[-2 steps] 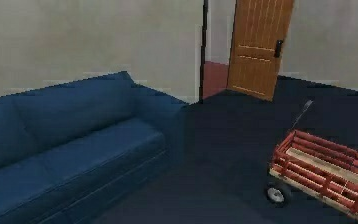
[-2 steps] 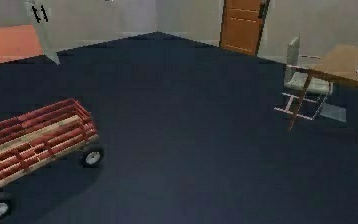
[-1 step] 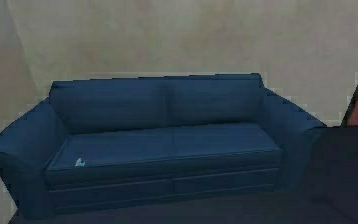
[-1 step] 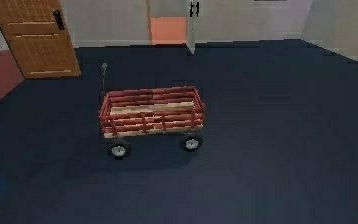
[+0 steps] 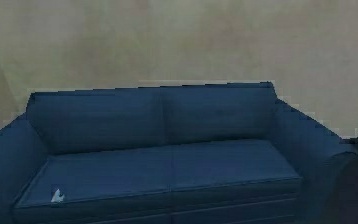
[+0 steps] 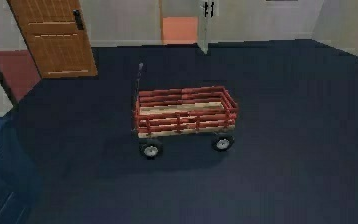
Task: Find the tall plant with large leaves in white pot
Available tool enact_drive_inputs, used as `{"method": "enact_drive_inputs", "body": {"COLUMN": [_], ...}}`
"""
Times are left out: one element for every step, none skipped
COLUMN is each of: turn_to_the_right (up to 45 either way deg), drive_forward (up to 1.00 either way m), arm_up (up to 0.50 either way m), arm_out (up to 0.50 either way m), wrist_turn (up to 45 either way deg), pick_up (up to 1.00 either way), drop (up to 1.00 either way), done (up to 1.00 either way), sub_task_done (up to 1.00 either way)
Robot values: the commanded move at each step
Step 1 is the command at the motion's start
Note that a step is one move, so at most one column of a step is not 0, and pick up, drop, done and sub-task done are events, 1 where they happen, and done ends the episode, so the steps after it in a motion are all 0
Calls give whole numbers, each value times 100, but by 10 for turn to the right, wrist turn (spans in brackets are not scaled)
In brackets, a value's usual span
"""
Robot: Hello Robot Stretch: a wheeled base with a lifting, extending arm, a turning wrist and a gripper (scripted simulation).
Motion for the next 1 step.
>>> {"method": "enact_drive_inputs", "body": {"turn_to_the_right": [-450], "drive_forward": [0], "arm_up": [0], "arm_out": [0], "wrist_turn": [0], "pick_up": [0], "drop": [0], "done": [0], "sub_task_done": [0]}}
